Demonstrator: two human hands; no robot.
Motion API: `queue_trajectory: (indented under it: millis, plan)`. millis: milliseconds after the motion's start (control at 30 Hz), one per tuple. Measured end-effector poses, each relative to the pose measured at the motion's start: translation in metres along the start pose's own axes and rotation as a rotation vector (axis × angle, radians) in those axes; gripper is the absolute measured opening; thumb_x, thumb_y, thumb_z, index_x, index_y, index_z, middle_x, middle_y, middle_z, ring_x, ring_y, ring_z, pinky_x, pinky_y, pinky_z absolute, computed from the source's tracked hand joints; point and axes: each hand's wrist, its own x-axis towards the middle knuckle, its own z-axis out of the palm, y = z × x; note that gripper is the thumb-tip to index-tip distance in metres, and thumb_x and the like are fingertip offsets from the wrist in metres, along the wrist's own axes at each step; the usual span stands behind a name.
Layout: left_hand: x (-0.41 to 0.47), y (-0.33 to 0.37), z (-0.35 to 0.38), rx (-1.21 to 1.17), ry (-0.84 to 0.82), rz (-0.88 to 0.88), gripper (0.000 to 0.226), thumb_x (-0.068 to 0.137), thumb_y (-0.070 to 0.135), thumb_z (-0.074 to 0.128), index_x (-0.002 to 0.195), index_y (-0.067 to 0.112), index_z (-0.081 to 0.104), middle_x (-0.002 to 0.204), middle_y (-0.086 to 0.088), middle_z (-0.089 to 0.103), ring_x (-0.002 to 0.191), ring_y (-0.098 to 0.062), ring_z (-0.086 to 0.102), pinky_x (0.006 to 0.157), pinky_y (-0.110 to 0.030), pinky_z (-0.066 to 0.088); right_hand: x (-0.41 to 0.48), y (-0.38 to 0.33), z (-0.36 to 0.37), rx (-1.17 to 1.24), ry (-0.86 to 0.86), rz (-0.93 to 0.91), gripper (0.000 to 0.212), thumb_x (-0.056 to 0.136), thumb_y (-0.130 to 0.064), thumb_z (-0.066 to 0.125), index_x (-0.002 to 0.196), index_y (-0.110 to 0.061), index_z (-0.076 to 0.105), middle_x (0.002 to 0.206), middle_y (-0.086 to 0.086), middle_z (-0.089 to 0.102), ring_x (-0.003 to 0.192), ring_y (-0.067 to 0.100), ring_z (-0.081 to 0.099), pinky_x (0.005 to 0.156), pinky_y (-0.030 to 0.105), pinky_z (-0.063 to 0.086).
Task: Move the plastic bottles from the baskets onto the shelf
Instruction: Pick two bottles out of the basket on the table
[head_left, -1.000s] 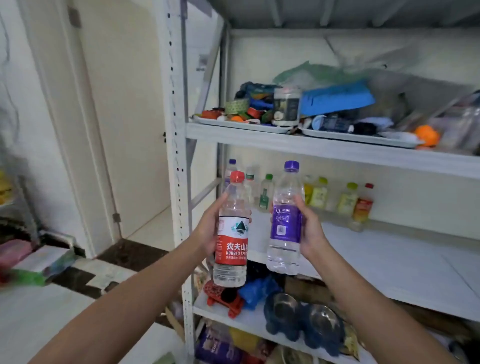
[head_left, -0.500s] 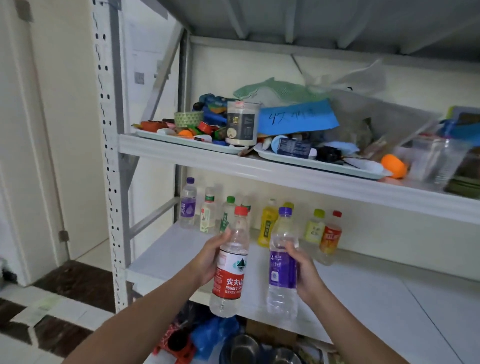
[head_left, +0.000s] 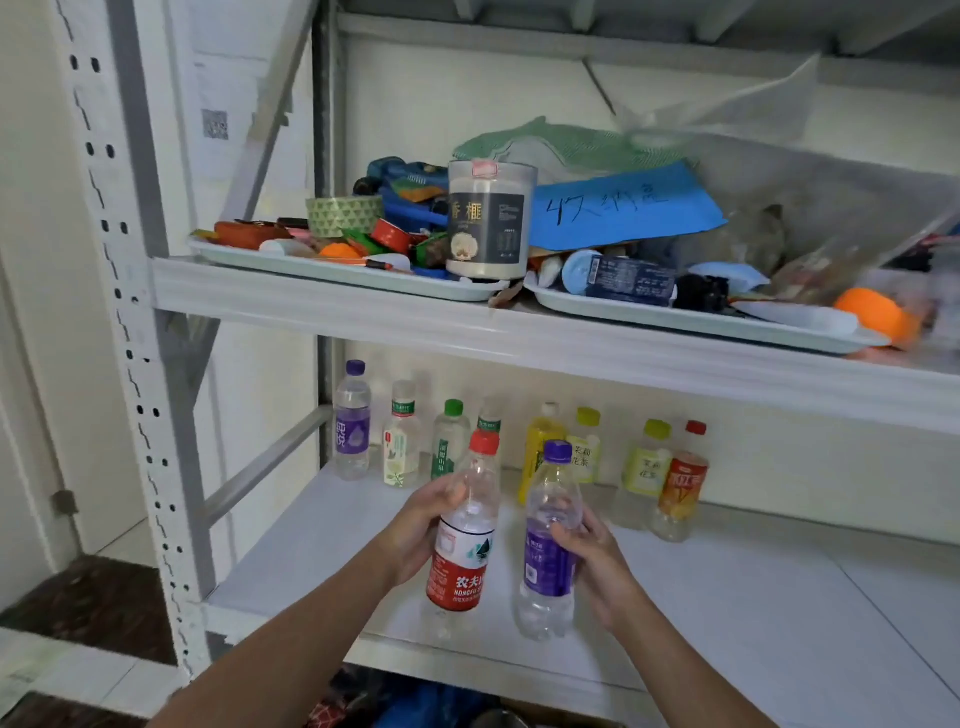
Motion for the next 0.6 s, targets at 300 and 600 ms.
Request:
queue_trajectory:
  millis: [300,600]
  plan:
    - [0.011,-0.029,-0.033,-0.001,-0.083,-0.053,0.081,0.068,0.045,0.082,0.135,0.011,0.052,0.135,-0.022,0.055,0.123,-0.039,0.054,0.101,-0.045,0.047,0.018,0.030,-0.020,0.166,-0.004,0.018,0.054,0.074,0.003,0.060,0.126,-0.009,0.055,0.114,0.018,0.066,0.098,0.031,0.066,0.078,0.038,0.059]
    - [0.004,-0.018,-0.042,0.117,-0.209,-0.135,0.077,0.074,0.053,0.075,0.139,0.021,0.048,0.138,-0.011,0.054,0.128,-0.031,0.051,0.109,-0.044,0.039,0.010,0.038,-0.015,0.023,0.048,-0.026,0.062,0.075,-0.001,0.064,0.135,-0.009,0.049,0.127,0.016,0.062,0.111,0.029,0.062,0.083,0.034,0.055]
